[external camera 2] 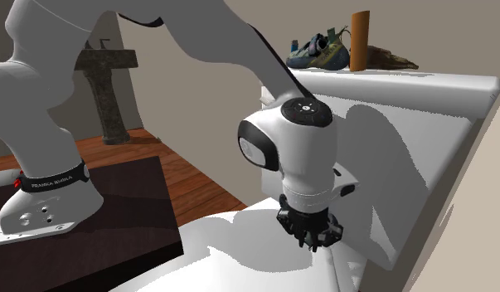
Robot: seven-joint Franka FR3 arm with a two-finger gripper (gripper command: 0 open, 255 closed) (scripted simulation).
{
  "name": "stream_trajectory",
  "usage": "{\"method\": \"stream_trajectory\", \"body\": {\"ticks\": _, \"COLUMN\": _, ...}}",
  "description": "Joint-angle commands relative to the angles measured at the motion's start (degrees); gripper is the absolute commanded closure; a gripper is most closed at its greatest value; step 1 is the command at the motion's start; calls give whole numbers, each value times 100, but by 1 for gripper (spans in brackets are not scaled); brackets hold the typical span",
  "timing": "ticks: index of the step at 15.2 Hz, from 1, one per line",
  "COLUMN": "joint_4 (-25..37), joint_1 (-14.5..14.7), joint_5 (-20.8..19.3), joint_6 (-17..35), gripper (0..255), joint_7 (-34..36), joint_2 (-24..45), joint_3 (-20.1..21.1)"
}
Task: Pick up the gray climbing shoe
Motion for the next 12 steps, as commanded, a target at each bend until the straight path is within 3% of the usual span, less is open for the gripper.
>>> {"method": "stream_trajectory", "body": {"ticks": 1, "joint_4": -52, "joint_1": 56, "joint_5": -91, "joint_6": -68, "gripper": 255, "joint_7": 78, "joint_2": -132, "joint_3": -75}}
{"method": "stream_trajectory", "body": {"ticks": 12, "joint_4": -203, "joint_1": 299, "joint_5": -540, "joint_6": -404, "gripper": 255, "joint_7": 453, "joint_2": -677, "joint_3": -407}}
